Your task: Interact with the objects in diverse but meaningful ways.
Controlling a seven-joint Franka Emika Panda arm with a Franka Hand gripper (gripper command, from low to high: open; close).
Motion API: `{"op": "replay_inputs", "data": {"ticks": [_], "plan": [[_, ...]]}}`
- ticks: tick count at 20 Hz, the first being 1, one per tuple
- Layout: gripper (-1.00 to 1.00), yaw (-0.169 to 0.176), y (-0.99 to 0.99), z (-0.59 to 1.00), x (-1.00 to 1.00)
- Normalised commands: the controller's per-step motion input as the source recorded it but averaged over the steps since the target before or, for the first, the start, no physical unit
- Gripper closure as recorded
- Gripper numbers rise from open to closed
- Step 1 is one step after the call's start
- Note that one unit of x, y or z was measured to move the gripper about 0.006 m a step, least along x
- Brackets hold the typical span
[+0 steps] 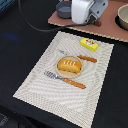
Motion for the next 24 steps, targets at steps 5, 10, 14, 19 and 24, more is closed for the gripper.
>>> {"op": "replay_inputs", "data": {"ticks": [5, 10, 14, 19, 24], "plan": [[1.00, 0.010, 0.50, -0.06, -1.00], [1.00, 0.000, 0.43, -0.09, -1.00], [1.00, 0.000, 0.38, -0.17, -0.97], [1.00, 0.002, 0.44, -0.19, -0.77], [1.00, 0.012, 0.48, -0.26, -0.64]]}}
